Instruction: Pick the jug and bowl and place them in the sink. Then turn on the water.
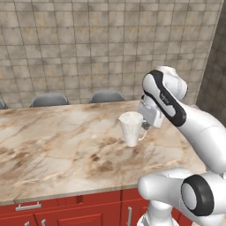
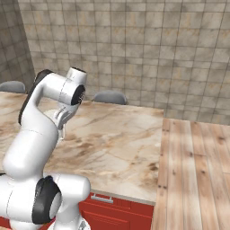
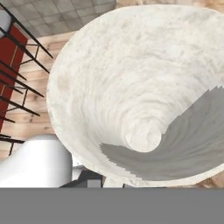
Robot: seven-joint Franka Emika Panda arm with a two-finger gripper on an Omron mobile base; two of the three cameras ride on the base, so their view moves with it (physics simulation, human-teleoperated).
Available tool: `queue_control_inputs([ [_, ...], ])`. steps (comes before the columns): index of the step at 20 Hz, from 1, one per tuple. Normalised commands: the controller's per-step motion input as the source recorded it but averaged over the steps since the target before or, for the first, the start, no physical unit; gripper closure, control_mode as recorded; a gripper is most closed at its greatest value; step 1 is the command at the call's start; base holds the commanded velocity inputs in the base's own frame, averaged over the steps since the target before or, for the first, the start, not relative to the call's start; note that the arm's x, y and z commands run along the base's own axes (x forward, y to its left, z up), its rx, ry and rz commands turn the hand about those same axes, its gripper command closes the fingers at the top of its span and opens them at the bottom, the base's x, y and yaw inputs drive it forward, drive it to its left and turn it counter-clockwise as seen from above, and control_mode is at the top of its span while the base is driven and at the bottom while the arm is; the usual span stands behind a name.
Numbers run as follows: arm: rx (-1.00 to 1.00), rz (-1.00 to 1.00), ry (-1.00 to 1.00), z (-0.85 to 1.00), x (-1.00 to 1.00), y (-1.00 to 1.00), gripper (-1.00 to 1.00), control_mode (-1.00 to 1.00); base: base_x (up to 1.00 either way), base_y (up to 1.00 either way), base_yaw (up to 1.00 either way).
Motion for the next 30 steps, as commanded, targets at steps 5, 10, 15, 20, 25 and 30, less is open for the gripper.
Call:
queue_control_inputs([
  [5,0.0,-0.07,-0.04,0.0,-0.15,-0.31,1.0,-1.0,0.0,0.0,0.0],
  [10,0.0,-0.07,-0.01,0.01,-0.12,-0.29,1.0,-1.0,0.0,0.0,0.0],
  [15,0.0,-0.03,-0.01,0.0,-0.07,-0.26,1.0,-1.0,0.0,0.0,0.0],
  [20,0.0,0.0,0.0,0.0,0.0,-0.14,1.0,-1.0,0.0,0.0,0.0],
  [25,0.0,0.0,0.0,0.0,0.0,0.0,1.0,1.0,0.0,-0.09,0.0],
  [30,0.0,0.0,0.0,0.0,0.0,0.0,1.0,1.0,-0.19,-0.36,-0.09],
])
